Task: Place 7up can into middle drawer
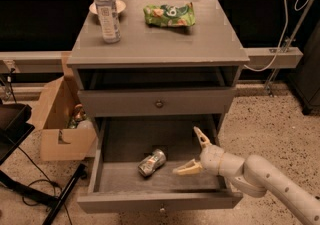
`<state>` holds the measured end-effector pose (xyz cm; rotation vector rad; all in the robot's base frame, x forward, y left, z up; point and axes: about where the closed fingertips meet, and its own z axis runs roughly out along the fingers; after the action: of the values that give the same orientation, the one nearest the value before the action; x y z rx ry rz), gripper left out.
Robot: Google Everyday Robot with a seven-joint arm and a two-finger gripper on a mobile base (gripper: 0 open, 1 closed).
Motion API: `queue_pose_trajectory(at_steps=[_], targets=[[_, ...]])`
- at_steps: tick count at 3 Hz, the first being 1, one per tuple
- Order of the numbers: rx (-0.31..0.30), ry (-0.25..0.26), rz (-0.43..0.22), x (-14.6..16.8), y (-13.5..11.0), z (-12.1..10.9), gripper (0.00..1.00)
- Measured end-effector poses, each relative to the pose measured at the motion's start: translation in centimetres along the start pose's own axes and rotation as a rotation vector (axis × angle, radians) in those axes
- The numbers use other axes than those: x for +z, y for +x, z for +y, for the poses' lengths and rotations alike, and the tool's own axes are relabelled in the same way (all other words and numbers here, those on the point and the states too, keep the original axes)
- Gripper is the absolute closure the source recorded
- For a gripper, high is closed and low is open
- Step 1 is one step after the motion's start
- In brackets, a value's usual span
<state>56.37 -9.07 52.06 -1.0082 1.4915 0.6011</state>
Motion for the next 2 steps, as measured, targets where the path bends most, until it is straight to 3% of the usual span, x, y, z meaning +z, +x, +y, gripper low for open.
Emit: queue_pose_trajectory(at_steps=[1, 2], targets=[[0.008, -0.146, 0.123, -4.0, -3.5, 2.3, 0.00], [0.029, -0.298, 0.294, -8.4, -5.5, 3.6, 0.00]])
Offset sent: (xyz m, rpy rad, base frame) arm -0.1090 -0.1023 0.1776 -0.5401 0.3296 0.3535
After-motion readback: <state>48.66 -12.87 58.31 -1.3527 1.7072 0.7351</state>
